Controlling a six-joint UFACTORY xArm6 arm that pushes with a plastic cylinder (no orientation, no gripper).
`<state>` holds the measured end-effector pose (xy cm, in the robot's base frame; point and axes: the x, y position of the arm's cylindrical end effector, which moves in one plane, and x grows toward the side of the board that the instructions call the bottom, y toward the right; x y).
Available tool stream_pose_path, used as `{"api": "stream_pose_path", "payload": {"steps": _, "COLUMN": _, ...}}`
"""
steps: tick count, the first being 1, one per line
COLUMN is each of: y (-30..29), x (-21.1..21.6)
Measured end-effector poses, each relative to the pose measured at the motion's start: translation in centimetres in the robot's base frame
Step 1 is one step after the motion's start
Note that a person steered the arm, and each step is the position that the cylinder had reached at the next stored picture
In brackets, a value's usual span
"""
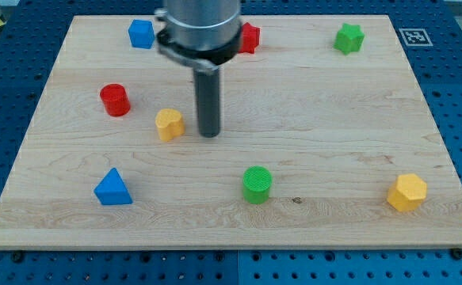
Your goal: Push the heart and red circle towards the center left of the board
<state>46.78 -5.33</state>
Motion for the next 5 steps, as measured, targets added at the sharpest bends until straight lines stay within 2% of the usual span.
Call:
{"api": "stream_pose_path", "payload": {"steps": 1, "y": -5.9, "x": -0.1}}
{"api": "stream_pose_path", "payload": {"steps": 2, "y": -8.2, "x": -0.1}}
{"api": "stream_pose_path", "payload": {"steps": 3, "y": -6.9, "x": 1.0}}
{"api": "stream_pose_path", "payload": {"steps": 5, "y": -4.7, "x": -1.8}}
